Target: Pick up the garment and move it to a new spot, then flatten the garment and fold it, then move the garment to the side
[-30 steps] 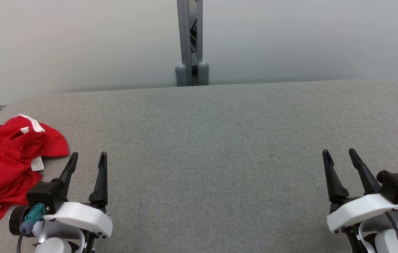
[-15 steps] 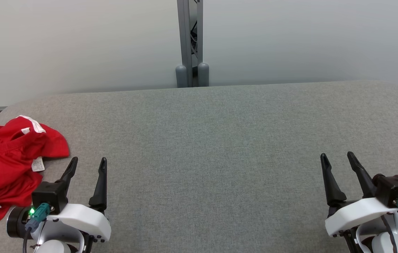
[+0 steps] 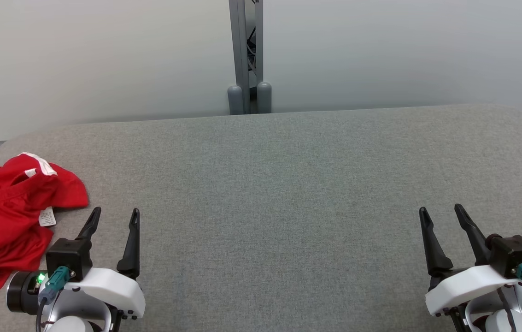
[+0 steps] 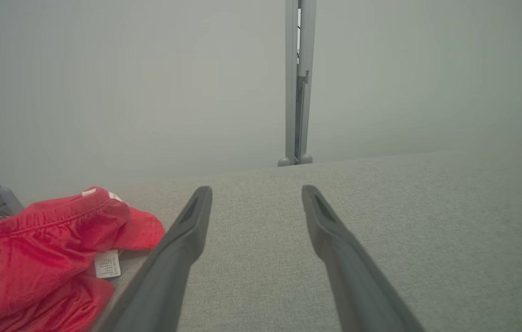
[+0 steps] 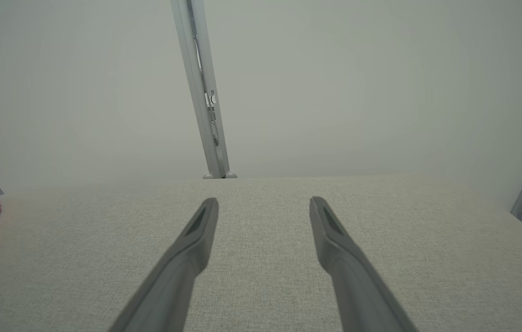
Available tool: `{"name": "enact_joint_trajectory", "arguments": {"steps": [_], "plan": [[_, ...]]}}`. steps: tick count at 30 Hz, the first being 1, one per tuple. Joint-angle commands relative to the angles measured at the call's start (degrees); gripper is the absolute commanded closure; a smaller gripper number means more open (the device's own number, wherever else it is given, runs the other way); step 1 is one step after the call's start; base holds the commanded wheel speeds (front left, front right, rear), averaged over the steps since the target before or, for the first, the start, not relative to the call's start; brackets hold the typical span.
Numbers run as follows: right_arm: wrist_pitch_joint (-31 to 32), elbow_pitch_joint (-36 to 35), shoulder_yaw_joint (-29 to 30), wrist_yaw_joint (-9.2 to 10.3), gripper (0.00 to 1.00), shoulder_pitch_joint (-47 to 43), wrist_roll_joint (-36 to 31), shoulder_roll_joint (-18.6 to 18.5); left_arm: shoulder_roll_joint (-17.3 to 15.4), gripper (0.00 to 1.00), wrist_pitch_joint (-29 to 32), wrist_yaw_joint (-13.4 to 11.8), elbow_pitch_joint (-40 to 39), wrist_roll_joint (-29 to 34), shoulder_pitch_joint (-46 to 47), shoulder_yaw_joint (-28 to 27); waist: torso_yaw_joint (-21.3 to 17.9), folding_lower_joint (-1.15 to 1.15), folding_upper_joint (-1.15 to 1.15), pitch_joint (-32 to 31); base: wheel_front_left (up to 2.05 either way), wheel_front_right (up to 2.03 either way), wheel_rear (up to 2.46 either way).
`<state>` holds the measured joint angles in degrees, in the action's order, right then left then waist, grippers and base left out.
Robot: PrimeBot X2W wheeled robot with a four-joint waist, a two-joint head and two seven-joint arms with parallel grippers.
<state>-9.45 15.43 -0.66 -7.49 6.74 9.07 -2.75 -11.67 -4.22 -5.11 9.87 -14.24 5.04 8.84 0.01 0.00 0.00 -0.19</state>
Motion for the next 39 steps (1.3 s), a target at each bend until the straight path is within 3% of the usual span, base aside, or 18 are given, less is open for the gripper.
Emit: {"name": "enact_joint_trajectory", "arguments": {"steps": [1, 21, 29, 39], "plan": [[-0.4, 0.1, 0.2, 0.00, 0.00, -0.3, 0.3, -0.2, -0.3, 0.00, -0.1, -0.1, -0.2, -0.4, -0.3, -0.1, 0.0, 0.00, 0.00, 0.0, 0.00, 0.00, 0.00], [-0.8, 0.4, 0.6, 0.00, 0.00, 0.0, 0.3, -0.2, -0.4, 0.00, -0.5, -0.3, 0.2, -1.5, 0.6, 0.7, 0.6, 0.00, 0.00, 0.3, 0.00, 0.00, 0.00], [-0.4, -0.2, -0.3, 0.00, 0.00, 0.2, -0.1, -0.2, -0.2, 0.00, -0.6, -0.4, 0.7, -2.6, 1.5, 0.5, 6.0, 0.00, 0.00, 0.5, 0.00, 0.00, 0.00], [-0.3, -0.1, -3.5, 0.00, 0.00, 1.1, 0.7, -0.2, 0.3, 0.00, -1.2, -1.2, 1.5, -3.7, 2.4, -0.2, 17.0, 0.00, 0.00, 0.5, 0.00, 0.00, 0.00]]}}
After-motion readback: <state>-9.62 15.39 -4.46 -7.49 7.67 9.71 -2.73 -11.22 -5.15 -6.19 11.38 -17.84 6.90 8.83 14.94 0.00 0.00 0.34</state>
